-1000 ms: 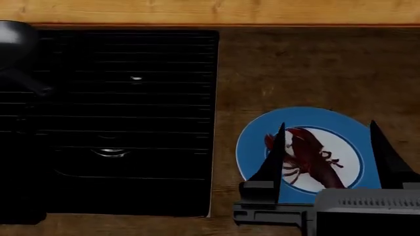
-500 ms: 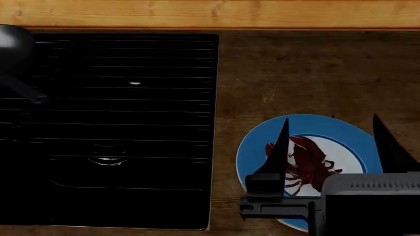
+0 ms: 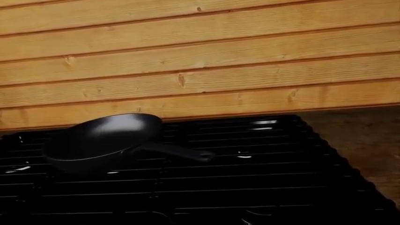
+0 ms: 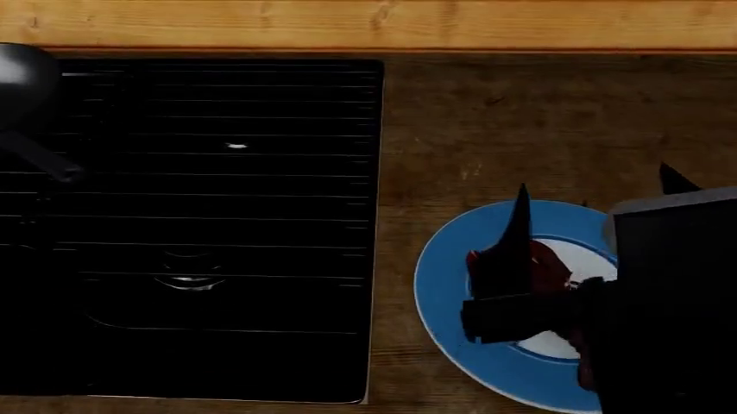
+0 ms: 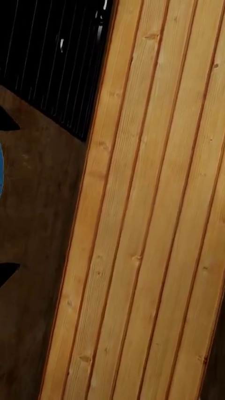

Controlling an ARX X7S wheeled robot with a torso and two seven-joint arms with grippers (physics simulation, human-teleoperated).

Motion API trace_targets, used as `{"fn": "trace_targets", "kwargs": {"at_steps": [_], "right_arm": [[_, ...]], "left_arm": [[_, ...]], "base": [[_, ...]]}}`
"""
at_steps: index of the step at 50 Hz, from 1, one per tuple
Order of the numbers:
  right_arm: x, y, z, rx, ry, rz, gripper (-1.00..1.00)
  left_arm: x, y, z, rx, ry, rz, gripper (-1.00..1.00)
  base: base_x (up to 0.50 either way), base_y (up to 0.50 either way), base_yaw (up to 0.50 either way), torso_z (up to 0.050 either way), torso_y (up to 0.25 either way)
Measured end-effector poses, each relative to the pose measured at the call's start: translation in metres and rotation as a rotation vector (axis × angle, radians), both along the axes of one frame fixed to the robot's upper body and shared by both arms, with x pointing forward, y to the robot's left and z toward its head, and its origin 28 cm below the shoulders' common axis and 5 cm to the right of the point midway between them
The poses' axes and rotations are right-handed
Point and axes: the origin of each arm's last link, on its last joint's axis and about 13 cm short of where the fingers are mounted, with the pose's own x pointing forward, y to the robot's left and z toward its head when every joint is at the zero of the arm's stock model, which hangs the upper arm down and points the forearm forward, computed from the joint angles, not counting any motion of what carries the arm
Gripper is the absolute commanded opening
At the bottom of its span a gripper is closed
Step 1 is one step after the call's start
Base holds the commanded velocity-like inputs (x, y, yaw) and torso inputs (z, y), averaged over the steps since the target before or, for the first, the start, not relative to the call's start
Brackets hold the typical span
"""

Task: Pick the lobster from the plate and place it in the pan.

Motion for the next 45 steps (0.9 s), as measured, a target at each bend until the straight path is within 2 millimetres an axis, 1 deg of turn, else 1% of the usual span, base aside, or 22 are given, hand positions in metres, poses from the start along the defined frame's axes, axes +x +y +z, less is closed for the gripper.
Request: {"fn": "trace_targets", "kwargs": {"at_steps": [9, 16, 30, 45], "right_arm": [[0.014, -0.015, 0.017, -0.044, 0.11, 0.041, 1.0], [0.025, -0.022, 0.029, -0.097, 0.201, 0.076, 1.0], [0.044, -0.027, 0.058, -0.216, 0.335, 0.144, 1.0], [0.055, -0.034, 0.091, -0.291, 0.475, 0.227, 1.0]], "left_arm": [[0.001, 0.0, -0.001, -0.001, 0.003, 0.0, 1.0], [0.001, -0.001, -0.001, 0.0, 0.005, -0.002, 1.0], [0.001, -0.002, -0.003, 0.0, 0.01, -0.009, 1.0], [0.001, -0.003, -0.006, -0.004, 0.018, -0.016, 1.0]], "base": [[0.0, 0.0, 0.0, 0.0, 0.0], [0.0, 0.0, 0.0, 0.0, 0.0], [0.0, 0.0, 0.0, 0.0, 0.0], [0.0, 0.0, 0.0, 0.0, 0.0]]}}
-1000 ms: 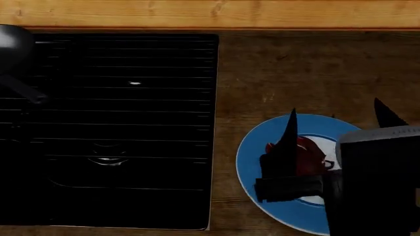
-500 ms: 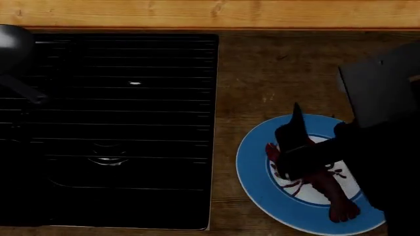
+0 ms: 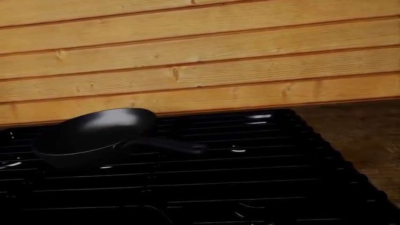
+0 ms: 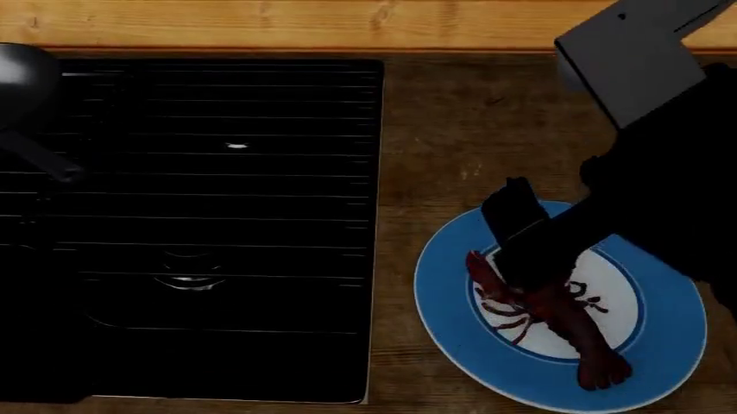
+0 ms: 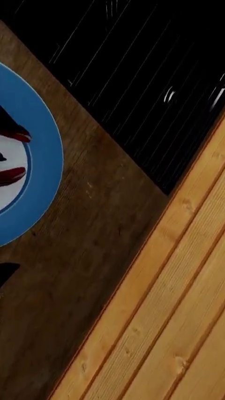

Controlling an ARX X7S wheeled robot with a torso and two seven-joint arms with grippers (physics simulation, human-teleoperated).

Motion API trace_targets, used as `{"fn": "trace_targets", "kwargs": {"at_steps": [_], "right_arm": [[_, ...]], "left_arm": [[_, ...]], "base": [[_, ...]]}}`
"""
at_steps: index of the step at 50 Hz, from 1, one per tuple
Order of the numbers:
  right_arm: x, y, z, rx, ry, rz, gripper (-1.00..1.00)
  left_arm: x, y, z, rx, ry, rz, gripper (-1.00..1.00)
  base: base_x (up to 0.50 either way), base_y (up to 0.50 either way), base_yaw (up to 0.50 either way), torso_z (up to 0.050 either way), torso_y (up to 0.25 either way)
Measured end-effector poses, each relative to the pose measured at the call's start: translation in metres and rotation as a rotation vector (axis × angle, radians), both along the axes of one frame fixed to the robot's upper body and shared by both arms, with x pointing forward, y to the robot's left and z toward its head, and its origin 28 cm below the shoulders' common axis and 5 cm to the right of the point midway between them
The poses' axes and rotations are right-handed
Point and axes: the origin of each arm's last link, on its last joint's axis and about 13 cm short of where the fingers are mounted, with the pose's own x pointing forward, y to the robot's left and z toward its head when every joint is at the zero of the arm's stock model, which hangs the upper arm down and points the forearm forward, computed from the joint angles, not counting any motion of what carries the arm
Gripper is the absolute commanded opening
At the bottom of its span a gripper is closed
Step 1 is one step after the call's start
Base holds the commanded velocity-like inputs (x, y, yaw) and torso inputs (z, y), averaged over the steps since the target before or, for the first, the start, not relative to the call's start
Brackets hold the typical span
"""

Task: Pick the lobster from the plate and place it in the pan.

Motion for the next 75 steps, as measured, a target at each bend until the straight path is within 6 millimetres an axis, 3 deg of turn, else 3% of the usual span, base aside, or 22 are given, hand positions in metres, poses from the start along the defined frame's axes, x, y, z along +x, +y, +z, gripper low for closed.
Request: {"fn": "trace_targets", "kwargs": {"at_steps": [11, 22, 75], "right_arm": [[0.005, -0.003, 0.015, -0.057, 0.088, 0.038, 1.0], [0.009, -0.003, 0.018, -0.118, 0.163, 0.062, 1.0], [0.025, -0.003, -0.028, -0.044, 0.443, -0.053, 1.0]], "left_arm": [[0.0, -0.001, -0.001, 0.001, 0.006, -0.004, 1.0], [0.001, -0.001, -0.002, 0.001, 0.008, -0.008, 1.0], [0.002, -0.001, -0.006, -0.002, 0.019, -0.008, 1.0]], "base": [[0.0, 0.0, 0.0, 0.0, 0.0], [0.0, 0.0, 0.0, 0.0, 0.0], [0.0, 0.0, 0.0, 0.0, 0.0]]}}
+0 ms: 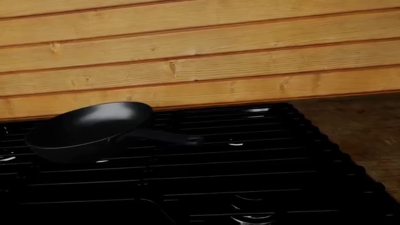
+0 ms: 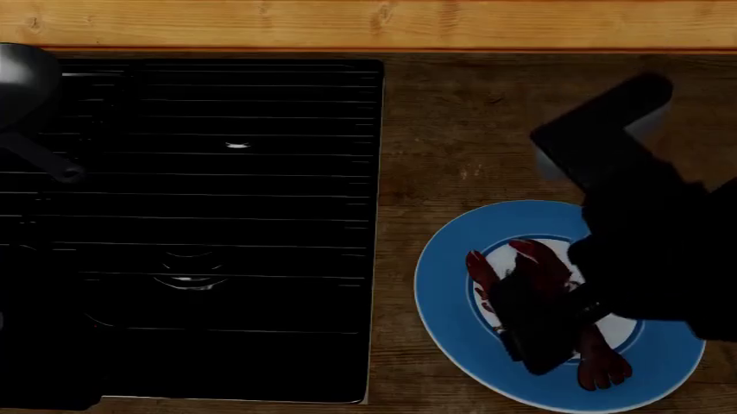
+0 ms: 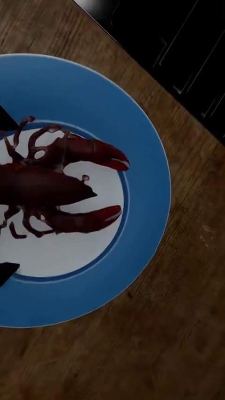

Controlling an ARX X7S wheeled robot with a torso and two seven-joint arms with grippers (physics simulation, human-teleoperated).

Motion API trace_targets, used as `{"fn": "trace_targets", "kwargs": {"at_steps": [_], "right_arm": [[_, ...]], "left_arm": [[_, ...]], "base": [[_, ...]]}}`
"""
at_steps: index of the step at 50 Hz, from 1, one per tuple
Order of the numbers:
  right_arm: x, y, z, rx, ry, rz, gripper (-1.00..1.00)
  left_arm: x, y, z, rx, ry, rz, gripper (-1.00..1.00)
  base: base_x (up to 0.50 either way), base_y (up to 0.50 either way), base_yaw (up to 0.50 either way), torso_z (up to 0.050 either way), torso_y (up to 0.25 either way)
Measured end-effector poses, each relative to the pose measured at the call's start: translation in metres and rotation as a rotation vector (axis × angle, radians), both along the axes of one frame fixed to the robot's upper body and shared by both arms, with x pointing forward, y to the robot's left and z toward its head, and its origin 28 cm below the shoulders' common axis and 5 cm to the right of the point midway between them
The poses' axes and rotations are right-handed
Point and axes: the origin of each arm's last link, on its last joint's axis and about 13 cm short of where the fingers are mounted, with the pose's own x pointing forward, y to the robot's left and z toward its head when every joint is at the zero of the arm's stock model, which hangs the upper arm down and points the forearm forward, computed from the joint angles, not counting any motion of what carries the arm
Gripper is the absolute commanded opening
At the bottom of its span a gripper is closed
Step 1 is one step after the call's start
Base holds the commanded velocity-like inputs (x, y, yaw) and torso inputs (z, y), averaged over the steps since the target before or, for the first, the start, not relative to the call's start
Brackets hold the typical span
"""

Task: Pick the lobster from the plate and place it in the pan.

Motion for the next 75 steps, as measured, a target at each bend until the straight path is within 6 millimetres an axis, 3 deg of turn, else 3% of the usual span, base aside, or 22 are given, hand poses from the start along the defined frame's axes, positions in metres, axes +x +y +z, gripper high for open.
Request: {"fn": "trace_targets", "kwargs": {"at_steps": [18, 34, 35, 60, 75], "right_arm": [[0.007, 0.002, -0.013, 0.016, 0.026, -0.014, 1.0], [0.008, 0.002, -0.014, 0.018, 0.031, -0.01, 1.0], [0.008, 0.002, -0.014, 0.018, 0.032, -0.01, -1.0], [0.007, 0.002, -0.012, -0.003, 0.026, -0.017, -1.0], [-0.001, 0.002, 0.006, 0.057, -0.026, -0.001, -1.0]], "left_arm": [[0.001, 0.0, 0.0, -0.001, 0.002, 0.0, 1.0], [0.001, 0.0, 0.0, -0.002, 0.0, 0.001, 1.0], [0.001, 0.0, 0.0, -0.003, 0.0, 0.001, 1.0], [0.001, 0.0, 0.0, -0.004, -0.001, 0.005, 1.0], [0.001, 0.0, 0.0, -0.003, -0.001, 0.008, 1.0]], "base": [[0.0, 0.0, 0.0, 0.0, 0.0], [0.0, 0.0, 0.0, 0.0, 0.0], [0.0, 0.0, 0.0, 0.0, 0.0], [0.0, 0.0, 0.0, 0.0, 0.0], [0.0, 0.0, 0.0, 0.0, 0.0]]}}
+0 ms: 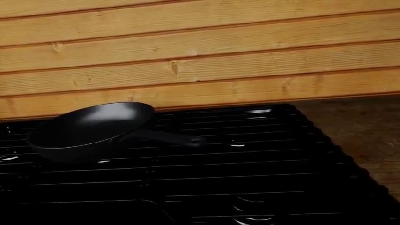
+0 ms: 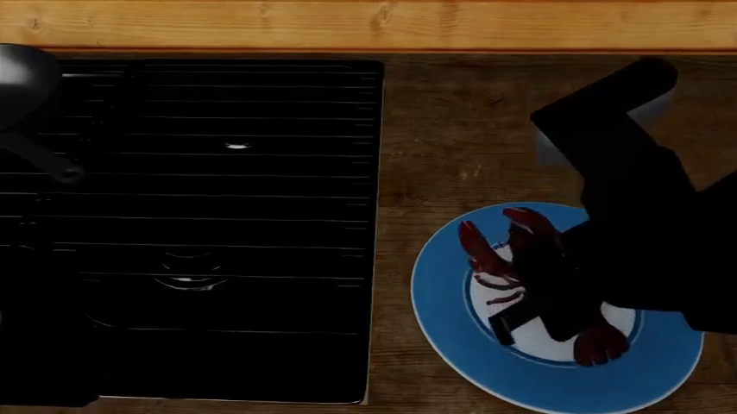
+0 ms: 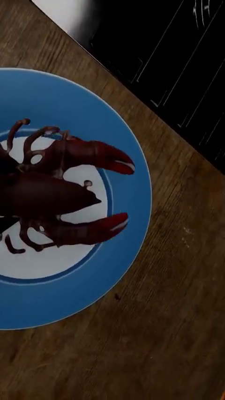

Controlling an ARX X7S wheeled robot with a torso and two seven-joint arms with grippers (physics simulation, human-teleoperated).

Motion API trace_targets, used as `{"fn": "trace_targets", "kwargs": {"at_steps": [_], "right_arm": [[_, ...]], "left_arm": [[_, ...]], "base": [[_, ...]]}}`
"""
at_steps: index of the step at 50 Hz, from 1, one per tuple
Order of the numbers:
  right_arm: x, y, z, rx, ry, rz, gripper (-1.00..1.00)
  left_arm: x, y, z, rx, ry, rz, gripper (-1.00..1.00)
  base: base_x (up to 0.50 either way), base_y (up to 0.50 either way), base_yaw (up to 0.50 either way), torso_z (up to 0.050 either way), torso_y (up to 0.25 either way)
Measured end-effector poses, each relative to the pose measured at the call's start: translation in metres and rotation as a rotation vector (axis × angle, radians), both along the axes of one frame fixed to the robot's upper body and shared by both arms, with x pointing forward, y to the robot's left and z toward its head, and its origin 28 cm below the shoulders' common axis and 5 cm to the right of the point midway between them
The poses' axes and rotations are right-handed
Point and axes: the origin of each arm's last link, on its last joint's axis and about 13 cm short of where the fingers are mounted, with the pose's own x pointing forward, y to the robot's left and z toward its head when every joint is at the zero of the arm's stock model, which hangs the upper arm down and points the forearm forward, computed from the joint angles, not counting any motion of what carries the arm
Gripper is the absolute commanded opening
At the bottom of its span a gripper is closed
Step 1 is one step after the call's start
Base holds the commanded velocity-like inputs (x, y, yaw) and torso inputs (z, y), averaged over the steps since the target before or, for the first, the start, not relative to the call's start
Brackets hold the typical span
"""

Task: Pick the lobster from the plate and place it in the pan.

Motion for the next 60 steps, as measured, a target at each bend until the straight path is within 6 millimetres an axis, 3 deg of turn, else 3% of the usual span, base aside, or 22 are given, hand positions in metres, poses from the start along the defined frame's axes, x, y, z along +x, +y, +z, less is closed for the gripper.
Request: {"fn": "trace_targets", "kwargs": {"at_steps": [34, 60], "right_arm": [[-0.036, 0.008, 0.016, 0.244, -0.287, -0.014, -1.0], [-0.076, 0.015, -0.003, 0.353, -0.583, -0.141, -1.0]], "left_arm": [[-0.001, 0.001, 0.0, 0.001, -0.001, 0.004, 1.0], [-0.001, 0.002, 0.0, -0.002, -0.002, 0.009, 1.0]], "base": [[0.0, 0.0, 0.0, 0.0, 0.0], [0.0, 0.0, 0.0, 0.0, 0.0]]}}
